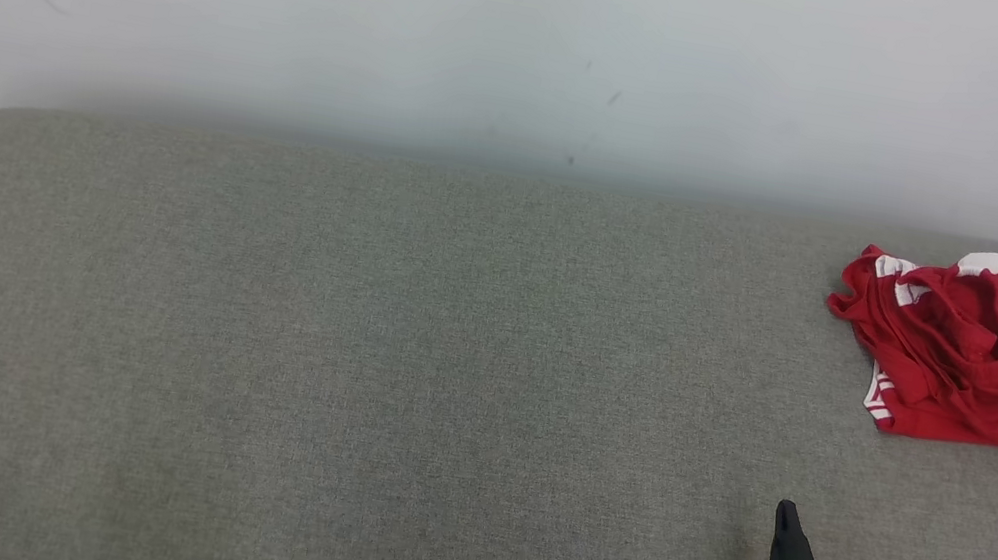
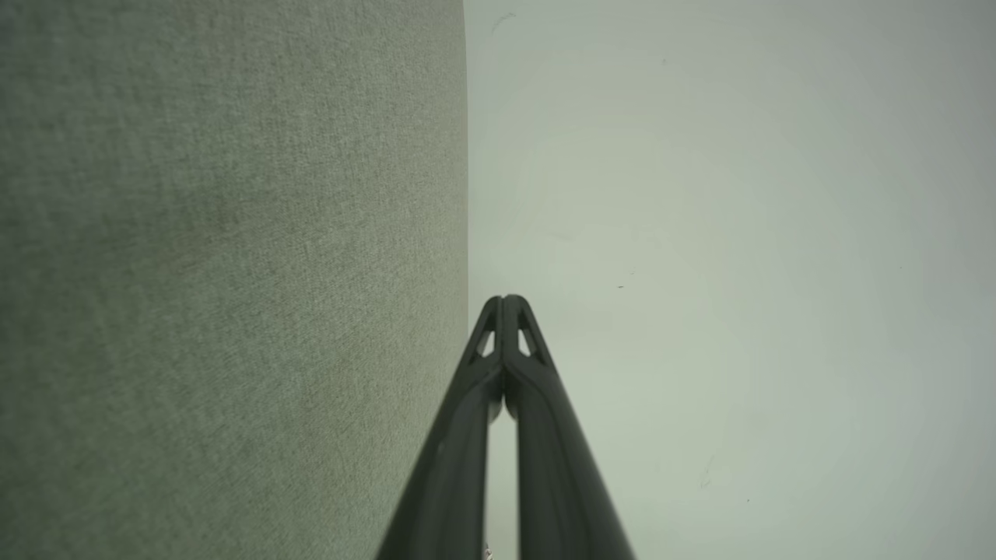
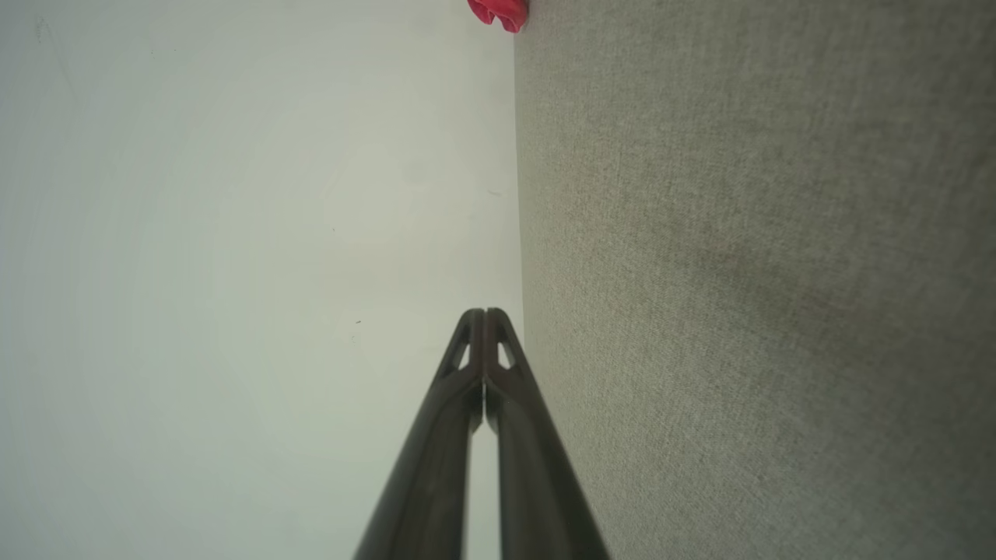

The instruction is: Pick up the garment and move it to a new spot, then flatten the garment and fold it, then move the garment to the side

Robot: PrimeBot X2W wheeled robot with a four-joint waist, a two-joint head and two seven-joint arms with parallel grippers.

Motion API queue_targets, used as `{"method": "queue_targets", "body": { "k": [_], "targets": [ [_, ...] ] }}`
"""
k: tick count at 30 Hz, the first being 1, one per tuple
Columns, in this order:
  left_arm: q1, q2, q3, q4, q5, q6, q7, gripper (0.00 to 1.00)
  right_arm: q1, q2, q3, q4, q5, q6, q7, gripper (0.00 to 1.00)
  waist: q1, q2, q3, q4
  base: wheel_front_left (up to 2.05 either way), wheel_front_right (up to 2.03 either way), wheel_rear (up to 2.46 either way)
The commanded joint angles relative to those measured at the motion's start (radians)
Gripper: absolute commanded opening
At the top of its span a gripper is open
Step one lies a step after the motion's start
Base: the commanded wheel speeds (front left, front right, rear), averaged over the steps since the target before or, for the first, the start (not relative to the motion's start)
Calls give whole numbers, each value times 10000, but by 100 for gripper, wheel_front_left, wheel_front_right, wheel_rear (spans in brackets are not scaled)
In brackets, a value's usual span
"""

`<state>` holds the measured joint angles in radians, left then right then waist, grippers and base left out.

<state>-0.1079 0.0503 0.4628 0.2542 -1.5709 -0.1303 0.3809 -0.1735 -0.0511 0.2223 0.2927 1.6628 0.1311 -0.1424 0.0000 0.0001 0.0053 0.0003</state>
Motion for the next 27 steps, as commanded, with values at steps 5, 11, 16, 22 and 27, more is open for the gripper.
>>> {"method": "queue_targets", "body": {
  "k": [5, 11, 16, 22, 27],
  "targets": [
    [-68, -2, 23, 27, -42, -28, 37, 0, -29, 17, 26, 12, -15, -7, -2, 0, 0, -1, 0, 0, 0, 0, 0],
    [-67, -2, 23, 27, -42, -28, 37, 0, -28, 17, 28, 12, -17, -7, -3, 0, 0, -1, 0, 0, 0, 0, 0],
    [-67, -2, 23, 27, -42, -28, 36, 0, -28, 17, 29, 12, -16, -7, -3, 0, 0, -1, 0, 0, 0, 0, 0],
    [-67, -2, 23, 26, -42, -29, 36, 0, -28, 17, 29, 12, -16, -7, -3, 0, 0, -1, 0, 0, 0, 0, 0],
    [-66, -2, 23, 26, -42, -29, 36, 0, -28, 17, 29, 12, -16, -7, -3, 0, 0, -1, 0, 0, 0, 0, 0]
  ]
}}
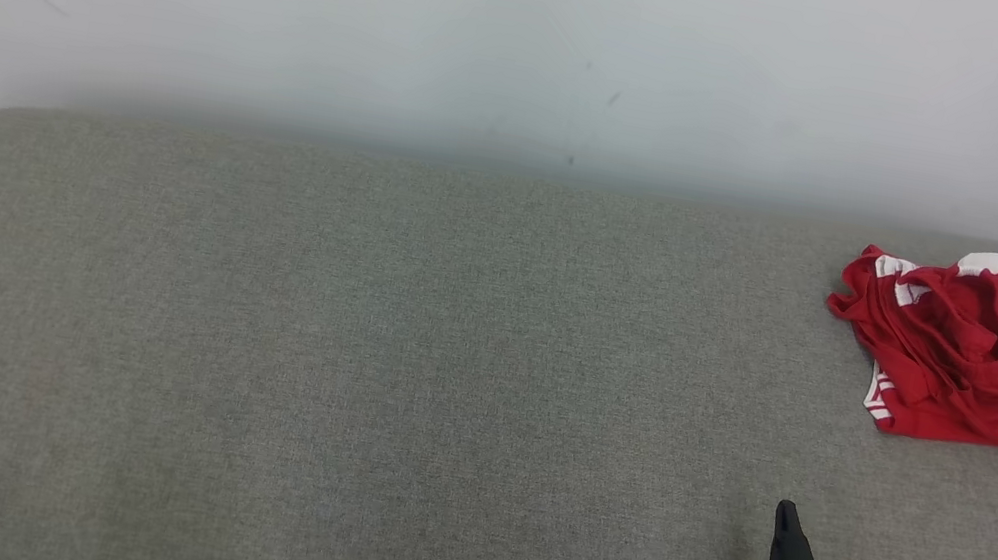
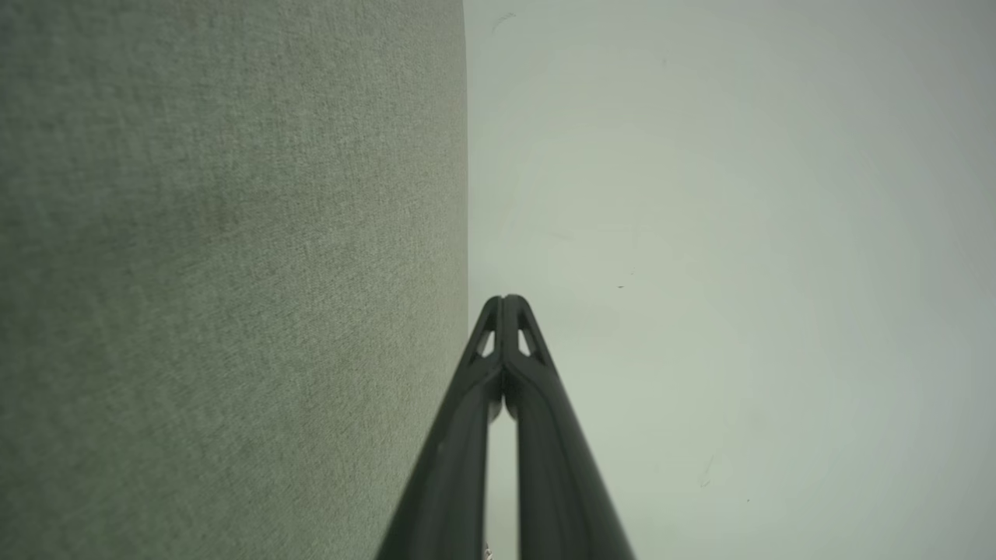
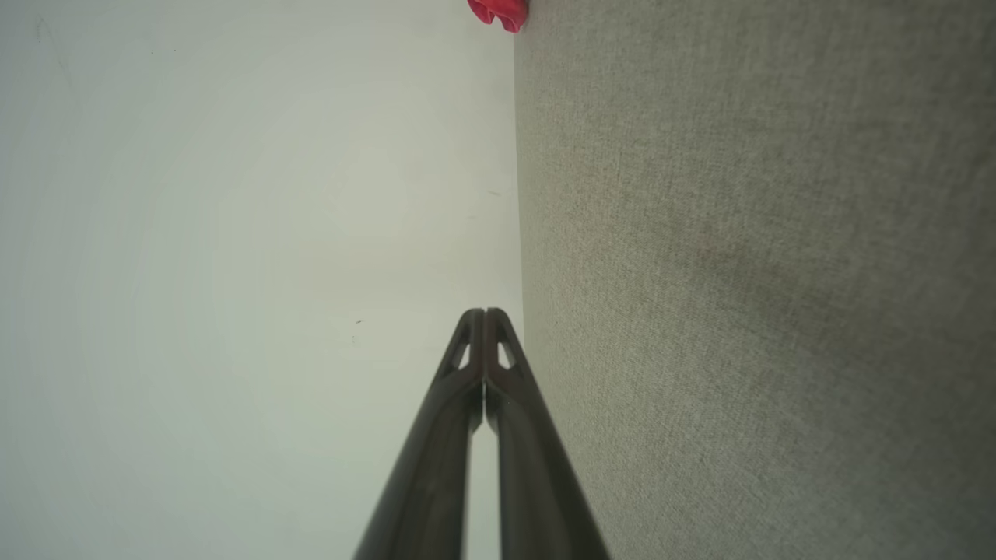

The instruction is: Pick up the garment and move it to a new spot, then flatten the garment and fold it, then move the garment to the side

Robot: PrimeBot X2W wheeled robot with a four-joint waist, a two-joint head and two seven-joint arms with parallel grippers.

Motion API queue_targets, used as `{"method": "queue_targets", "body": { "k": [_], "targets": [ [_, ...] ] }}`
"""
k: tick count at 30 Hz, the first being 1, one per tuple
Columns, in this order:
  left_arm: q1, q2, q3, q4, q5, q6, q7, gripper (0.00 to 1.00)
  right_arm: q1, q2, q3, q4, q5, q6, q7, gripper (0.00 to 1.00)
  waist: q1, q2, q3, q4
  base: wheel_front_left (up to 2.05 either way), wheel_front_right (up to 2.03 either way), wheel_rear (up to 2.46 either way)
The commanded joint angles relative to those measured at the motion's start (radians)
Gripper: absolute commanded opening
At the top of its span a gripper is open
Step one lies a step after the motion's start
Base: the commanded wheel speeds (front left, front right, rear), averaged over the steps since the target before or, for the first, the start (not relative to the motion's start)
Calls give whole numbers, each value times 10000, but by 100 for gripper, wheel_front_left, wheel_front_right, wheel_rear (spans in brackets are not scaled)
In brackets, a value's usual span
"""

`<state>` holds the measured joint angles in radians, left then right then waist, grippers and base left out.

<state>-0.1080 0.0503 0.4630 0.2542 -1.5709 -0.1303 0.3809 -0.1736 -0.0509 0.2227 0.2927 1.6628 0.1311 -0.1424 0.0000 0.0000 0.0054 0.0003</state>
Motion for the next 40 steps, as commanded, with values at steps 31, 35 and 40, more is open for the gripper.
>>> {"method": "queue_targets", "body": {
  "k": [31, 35, 40],
  "targets": [
    [-65, -2, 19, 24, -42, -29, 36, 0, -28, 14, 27, 12, -15, -7, -5, 0, 0, 0, 0, 0, 0, 0, 0],
    [-65, -2, 20, 24, -42, -29, 36, 0, -28, 14, 24, 12, -15, -7, -5, 0, 0, 0, 0, 0, 0, 0, 0],
    [-65, -2, 19, 24, -42, -29, 36, 0, -28, 14, 24, 12, -15, -7, -5, 0, 0, 0, 0, 0, 0, 0, 0]
  ]
}}
